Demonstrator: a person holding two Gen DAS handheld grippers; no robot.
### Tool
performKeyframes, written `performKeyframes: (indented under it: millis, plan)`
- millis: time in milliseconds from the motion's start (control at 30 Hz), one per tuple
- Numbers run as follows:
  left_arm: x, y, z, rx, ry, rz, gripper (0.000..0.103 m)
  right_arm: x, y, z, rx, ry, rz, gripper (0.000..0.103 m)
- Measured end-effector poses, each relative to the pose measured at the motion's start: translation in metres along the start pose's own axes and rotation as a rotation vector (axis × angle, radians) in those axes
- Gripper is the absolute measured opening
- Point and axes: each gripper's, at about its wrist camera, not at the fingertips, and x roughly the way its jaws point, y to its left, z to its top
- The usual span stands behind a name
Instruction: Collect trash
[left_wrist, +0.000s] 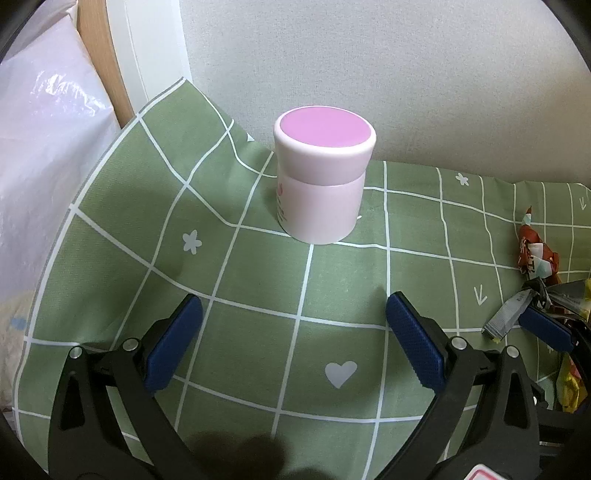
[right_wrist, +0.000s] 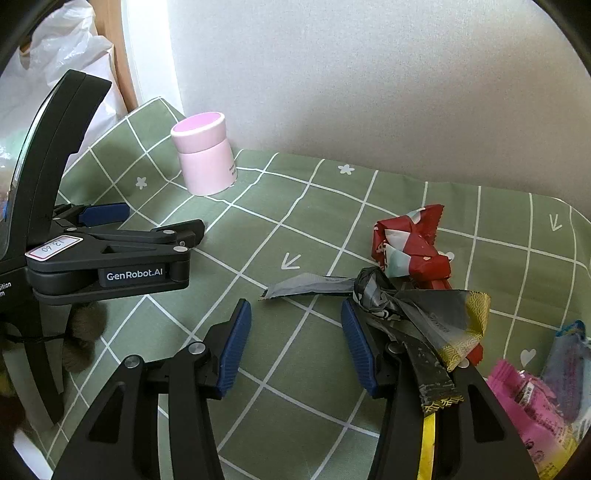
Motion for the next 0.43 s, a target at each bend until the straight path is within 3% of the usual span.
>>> performKeyframes:
  millis: [433]
  plan:
    - [-0.0019,0.0033,-0.0024,0.001,0.000,-0.004,0.095,0.0000,0.0001,0.0000,0.000,0.000,0.000,0.048]
